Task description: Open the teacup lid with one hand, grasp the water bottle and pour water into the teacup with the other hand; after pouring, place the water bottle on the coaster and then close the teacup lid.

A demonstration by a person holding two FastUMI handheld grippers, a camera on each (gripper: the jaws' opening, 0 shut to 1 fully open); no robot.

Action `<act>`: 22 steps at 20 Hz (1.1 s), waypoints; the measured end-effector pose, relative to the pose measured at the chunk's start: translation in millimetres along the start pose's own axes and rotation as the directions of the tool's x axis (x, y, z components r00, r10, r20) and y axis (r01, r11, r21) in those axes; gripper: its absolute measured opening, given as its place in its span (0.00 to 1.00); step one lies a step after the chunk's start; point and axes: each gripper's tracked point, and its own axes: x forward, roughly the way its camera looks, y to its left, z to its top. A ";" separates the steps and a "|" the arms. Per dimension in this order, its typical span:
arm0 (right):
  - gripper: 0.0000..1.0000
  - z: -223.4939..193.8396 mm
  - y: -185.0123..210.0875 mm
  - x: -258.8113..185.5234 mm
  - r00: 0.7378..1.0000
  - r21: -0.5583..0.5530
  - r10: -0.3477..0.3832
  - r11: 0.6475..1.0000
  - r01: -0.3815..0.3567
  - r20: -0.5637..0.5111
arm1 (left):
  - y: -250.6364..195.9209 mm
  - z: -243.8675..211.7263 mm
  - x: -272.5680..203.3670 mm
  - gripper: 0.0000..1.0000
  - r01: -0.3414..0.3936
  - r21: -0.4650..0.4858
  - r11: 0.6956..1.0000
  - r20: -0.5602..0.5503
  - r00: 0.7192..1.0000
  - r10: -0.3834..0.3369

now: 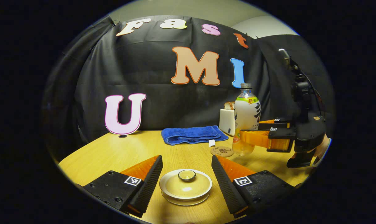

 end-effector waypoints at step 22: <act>0.60 -39.8 -30.8 106.5 0.991 0.147 -0.084 0.984 0.099 -0.102 | 47.0 9.0 -12.9 0.91 -0.071 -0.028 0.997 0.072 0.995 0.073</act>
